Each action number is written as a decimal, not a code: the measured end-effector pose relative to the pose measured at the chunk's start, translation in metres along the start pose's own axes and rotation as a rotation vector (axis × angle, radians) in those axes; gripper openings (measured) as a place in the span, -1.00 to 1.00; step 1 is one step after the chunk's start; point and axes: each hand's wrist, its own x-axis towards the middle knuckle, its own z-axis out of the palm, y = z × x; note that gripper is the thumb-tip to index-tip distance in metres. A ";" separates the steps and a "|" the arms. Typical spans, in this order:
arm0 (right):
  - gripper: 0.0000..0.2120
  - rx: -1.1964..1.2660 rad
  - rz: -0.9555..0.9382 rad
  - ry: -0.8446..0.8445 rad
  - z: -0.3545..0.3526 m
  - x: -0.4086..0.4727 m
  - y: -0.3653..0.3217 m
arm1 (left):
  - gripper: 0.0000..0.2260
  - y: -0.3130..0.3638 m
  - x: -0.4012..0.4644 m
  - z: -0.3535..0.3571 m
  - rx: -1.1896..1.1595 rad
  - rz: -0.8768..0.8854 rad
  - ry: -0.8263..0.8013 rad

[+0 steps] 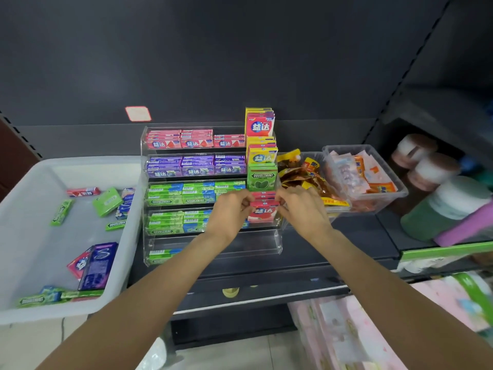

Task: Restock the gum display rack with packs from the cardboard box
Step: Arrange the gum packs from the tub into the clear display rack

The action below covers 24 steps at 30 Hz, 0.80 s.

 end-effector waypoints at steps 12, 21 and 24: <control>-0.78 0.017 0.035 -0.027 0.007 0.001 0.000 | -0.72 0.006 0.008 0.000 -0.161 -0.183 -0.004; -0.79 -0.083 0.027 -0.029 0.015 0.002 -0.005 | -0.70 0.002 0.008 0.003 -0.137 -0.211 0.000; -0.70 -0.090 0.025 -0.041 0.016 0.000 -0.004 | -0.71 0.002 0.011 0.004 -0.120 -0.202 -0.009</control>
